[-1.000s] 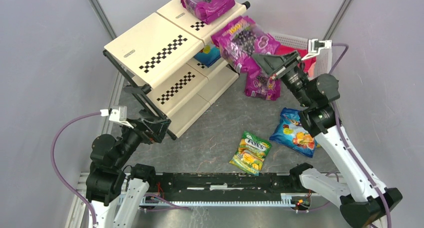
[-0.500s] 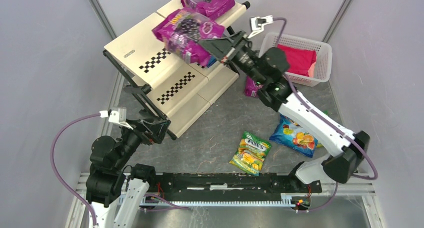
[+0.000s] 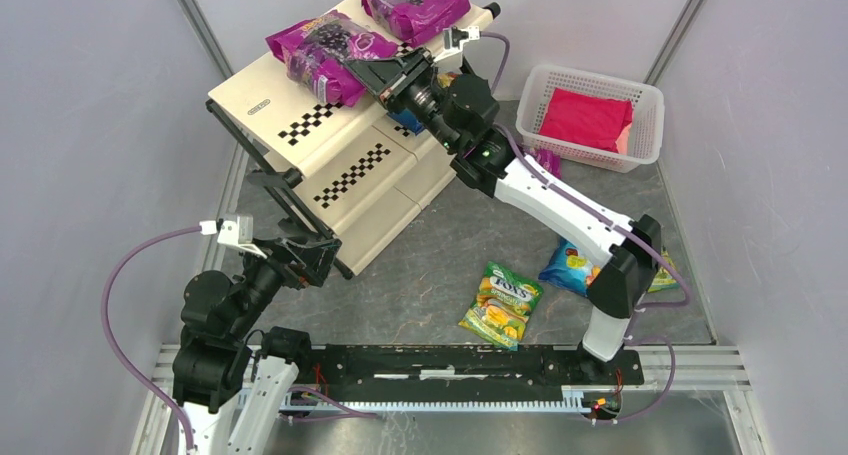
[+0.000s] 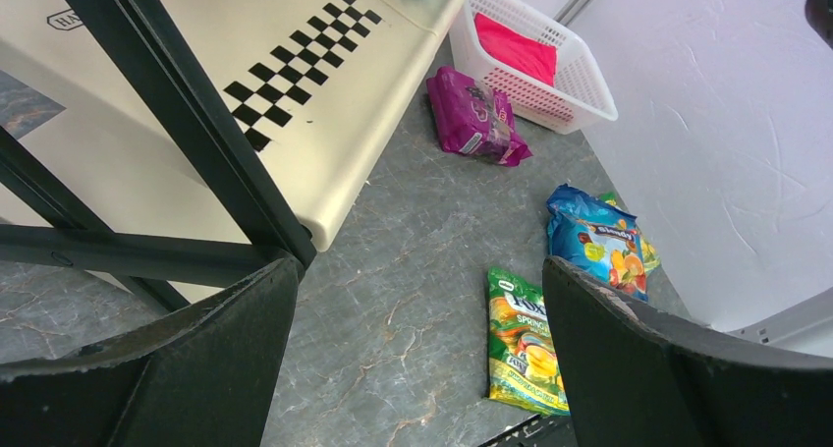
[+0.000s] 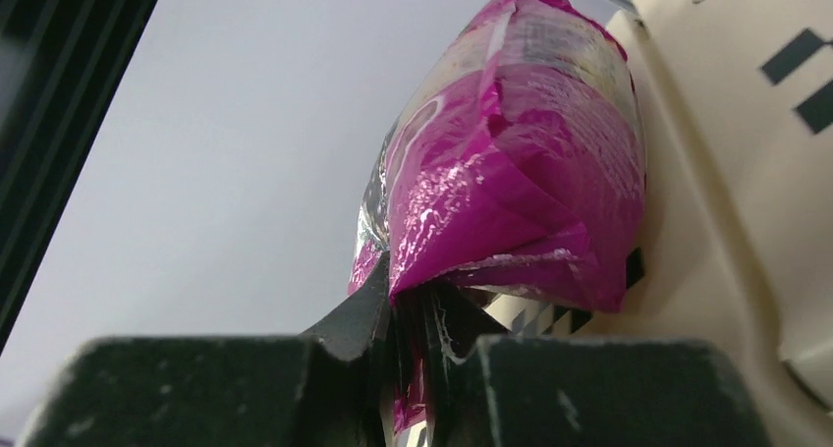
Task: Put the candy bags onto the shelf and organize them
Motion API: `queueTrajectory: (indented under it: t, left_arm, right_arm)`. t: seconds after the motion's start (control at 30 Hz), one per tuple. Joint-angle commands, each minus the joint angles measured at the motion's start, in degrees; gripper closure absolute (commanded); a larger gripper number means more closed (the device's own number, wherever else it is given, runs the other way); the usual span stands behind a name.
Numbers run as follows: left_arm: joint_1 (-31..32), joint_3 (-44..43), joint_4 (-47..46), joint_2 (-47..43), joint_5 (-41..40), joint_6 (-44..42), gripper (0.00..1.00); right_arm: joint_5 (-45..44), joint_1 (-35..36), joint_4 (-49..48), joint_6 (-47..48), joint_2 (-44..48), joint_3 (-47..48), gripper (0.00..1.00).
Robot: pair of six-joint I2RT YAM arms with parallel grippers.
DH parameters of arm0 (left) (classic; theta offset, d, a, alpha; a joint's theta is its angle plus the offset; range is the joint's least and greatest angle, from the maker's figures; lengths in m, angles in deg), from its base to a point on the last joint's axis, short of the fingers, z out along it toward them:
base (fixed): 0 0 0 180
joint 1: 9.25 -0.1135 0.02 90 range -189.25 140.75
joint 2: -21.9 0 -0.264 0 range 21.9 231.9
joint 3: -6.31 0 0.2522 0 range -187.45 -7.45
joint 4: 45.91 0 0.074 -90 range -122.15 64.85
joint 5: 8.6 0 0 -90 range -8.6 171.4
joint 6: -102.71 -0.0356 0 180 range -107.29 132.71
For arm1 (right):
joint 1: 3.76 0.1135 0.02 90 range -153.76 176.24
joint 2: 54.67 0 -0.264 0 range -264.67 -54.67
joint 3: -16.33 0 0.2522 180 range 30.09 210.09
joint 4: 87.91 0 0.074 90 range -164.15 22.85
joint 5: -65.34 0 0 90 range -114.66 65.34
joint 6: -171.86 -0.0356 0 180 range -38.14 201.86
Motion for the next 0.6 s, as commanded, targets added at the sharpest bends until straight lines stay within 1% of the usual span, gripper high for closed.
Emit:
queueTrajectory:
  t: [0.0,0.13,0.37,0.57]
  left_arm:
    - [0.06,0.20,-1.62,0.21,-0.44,-0.94,0.00]
    - [0.04,0.34,-1.71,0.04,-0.70,-0.86,0.00]
    - [0.04,0.44,-1.72,-0.05,-0.40,-0.76,0.00]
    - [0.04,0.47,-1.72,0.12,-0.30,-0.78,0.00]
  right_arm:
    - [-6.74,0.21,-6.13,-3.05,-1.46,7.54,0.97]
    - [-7.71,0.25,-3.04,-2.24,-5.05,13.02,0.97]
    - [-12.44,0.16,-2.11,-1.25,-6.43,11.65,0.96]
    - [-14.84,-0.27,-0.08,3.53,-7.89,13.79,0.95]
